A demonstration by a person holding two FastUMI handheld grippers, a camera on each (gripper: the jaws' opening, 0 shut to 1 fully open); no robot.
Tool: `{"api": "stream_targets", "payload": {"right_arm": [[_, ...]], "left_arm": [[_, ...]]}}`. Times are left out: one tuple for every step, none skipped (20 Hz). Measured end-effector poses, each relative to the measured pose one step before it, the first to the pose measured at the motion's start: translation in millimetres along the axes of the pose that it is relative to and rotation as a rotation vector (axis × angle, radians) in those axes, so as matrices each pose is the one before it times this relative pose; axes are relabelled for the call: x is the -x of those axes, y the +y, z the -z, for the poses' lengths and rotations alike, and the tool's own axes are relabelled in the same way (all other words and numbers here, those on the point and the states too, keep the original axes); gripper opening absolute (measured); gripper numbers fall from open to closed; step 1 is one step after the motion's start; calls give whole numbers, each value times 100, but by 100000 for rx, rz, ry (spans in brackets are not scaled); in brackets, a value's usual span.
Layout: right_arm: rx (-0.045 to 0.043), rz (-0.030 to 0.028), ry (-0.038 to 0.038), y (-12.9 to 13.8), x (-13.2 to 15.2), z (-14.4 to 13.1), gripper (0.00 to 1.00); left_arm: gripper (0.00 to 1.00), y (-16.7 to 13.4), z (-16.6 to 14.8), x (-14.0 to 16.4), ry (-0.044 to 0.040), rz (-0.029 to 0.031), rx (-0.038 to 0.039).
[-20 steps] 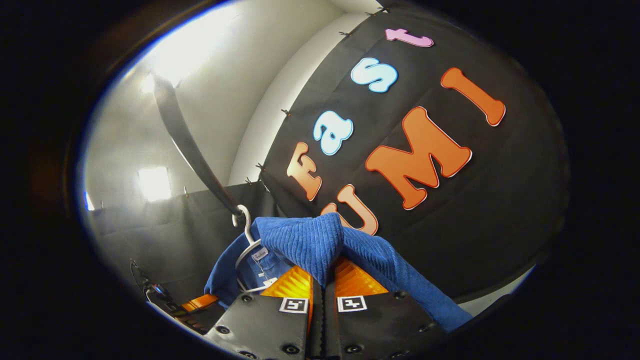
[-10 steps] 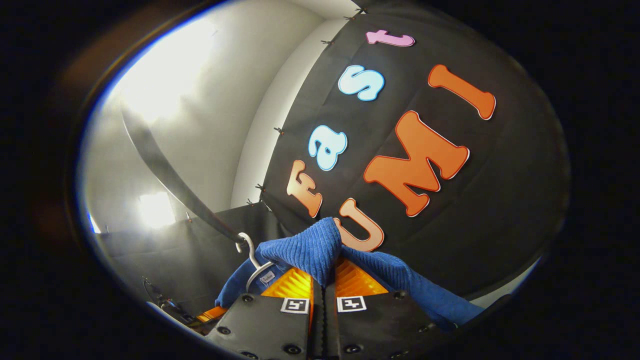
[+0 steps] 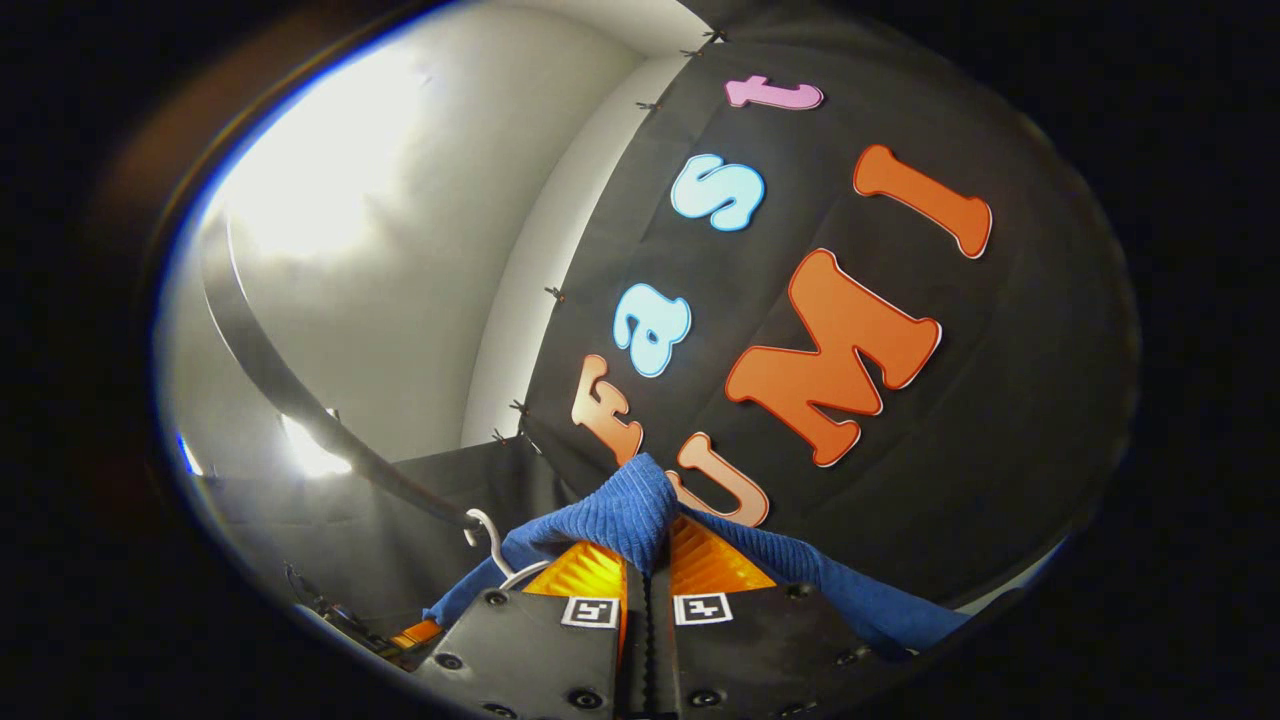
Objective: Grasp the clothes on the hanger with both hands and then place them into the laundry hamper below.
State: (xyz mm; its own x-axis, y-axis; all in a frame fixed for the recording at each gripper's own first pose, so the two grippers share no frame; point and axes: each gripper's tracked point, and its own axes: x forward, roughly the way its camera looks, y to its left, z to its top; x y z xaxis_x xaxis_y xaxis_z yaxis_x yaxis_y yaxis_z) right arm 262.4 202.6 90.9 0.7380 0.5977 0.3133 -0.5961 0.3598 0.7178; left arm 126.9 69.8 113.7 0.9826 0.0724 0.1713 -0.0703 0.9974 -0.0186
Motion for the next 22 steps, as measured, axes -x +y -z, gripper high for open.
{"api": "stream_targets", "payload": {"right_arm": [[-271, 701, -6, -488, -277, -105, 7], [-321, 701, -13, -421, -84, -119, 7], [-238, 757, 151, -483, -184, -67, 6], [-295, 613, -240, -426, -12, -168, 7], [-474, 159, -542, -379, -153, -305, 6], [99, 297, -744, -173, -250, -304, 7], [747, 799, -1170, -456, -105, -287, 7], [554, 1054, -595, -533, -279, -352, 6], [-494, 397, 532, -368, -283, -95, 6], [-639, 214, -21, -86, -53, 69, 6], [-110, 615, 639, -395, -174, 140, 6], [-442, 611, 627, -487, -198, 236, 6], [-693, 269, 443, -409, -192, 58, 6], [-487, 313, 428, -233, -125, 59, 6], [-138, 480, 461, -306, -168, 52, 6], [23, 338, 141, -247, 23, -189, 6], [283, -48, -702, -77, -143, -458, 6], [645, -115, -619, 44, -58, -406, 6], [691, -374, -473, -5, -96, -278, 7], [359, -478, -631, 139, 15, -281, 7], [-12, -638, -703, 22, -85, -278, 7], [-138, -551, -936, -24, -206, -320, 6]], "left_arm": [[0, 365, 323, -676, 298, -802, -686], [0, 227, 362, -584, 446, -722, -710], [0, 213, 339, -653, 318, -577, -657], [0, 157, 232, -746, 163, -482, -458], [0, 50, 129, -929, -148, -215, -768], [0, 11, 75, -621, 2, -262, -888], [0, 40, 152, -533, 120, -493, -1258], [0, -40, 431, -564, 468, -295, -1292], [0, -163, 469, -534, 927, -190, -841], [0, 62, 531, -452, 1150, -320, -423], [0, -10, 551, -396, 1111, -275, 280], [0, -82, 582, -363, 1242, 398, 870], [0, -155, 694, -326, 1280, 390, 545], [0, 28, 605, -328, 1153, 412, -28], [0, -45, 606, -283, 1206, 450, -318], [0, -94, 518, -339, 1305, 410, -229], [0, -102, 514, -337, 1175, 596, 159], [0, -171, 482, -246, 1021, 825, 902], [0, -210, 615, -214, 1567, 563, 585], [0, -26, 617, -145, 1461, 478, -231], [0, -244, 722, -276, 1386, 576, -470], [0, -285, 736, -168, 1218, 702, -282]]}}
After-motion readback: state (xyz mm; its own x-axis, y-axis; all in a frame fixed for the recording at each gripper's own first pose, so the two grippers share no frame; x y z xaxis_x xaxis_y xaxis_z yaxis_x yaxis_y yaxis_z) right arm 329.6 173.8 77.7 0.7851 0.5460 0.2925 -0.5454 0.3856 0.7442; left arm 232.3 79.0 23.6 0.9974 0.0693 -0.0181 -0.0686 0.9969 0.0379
